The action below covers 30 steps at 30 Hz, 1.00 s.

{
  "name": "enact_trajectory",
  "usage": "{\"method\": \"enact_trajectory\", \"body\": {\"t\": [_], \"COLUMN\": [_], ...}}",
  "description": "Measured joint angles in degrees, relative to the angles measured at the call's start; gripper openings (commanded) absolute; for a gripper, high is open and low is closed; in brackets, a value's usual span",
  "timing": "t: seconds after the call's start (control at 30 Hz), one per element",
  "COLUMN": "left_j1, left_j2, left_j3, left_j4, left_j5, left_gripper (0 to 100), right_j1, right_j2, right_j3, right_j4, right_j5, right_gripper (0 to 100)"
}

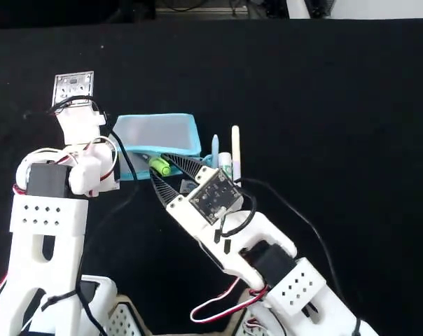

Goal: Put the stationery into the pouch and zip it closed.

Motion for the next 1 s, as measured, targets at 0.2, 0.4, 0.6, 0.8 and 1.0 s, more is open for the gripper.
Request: {"method": "enact_trajectory", "body": {"t": [0.2,0.4,0.6,0.8,1.0], "left_j1": [0.0,0.09,0.09,0.0,0.0], "left_j2": [0.0,0.0,0.0,0.0,0.18], "left_j3": [0.0,0.0,0.0,0.0,0.0], "left_j4": [0.0,0.0,0.0,0.0,0.0], "left_j5": [0.0,0.0,0.0,0.0,0.0], "left_gripper": [3,3,3,3,3], "right_j1": [-0.44,-0.44,-0.44,1.93,10.9], "right_j2": [0.0,0.0,0.0,-0.44,-0.53], "right_j3": [-0.26,-1.67,-1.67,-5.89,-27.08], "right_j4": [2.81,5.1,5.27,9.05,33.14], "right_j5": [0.09,0.09,0.0,0.09,0.0], "right_gripper": [14.1,14.1,7.0,12.6,14.8]}}
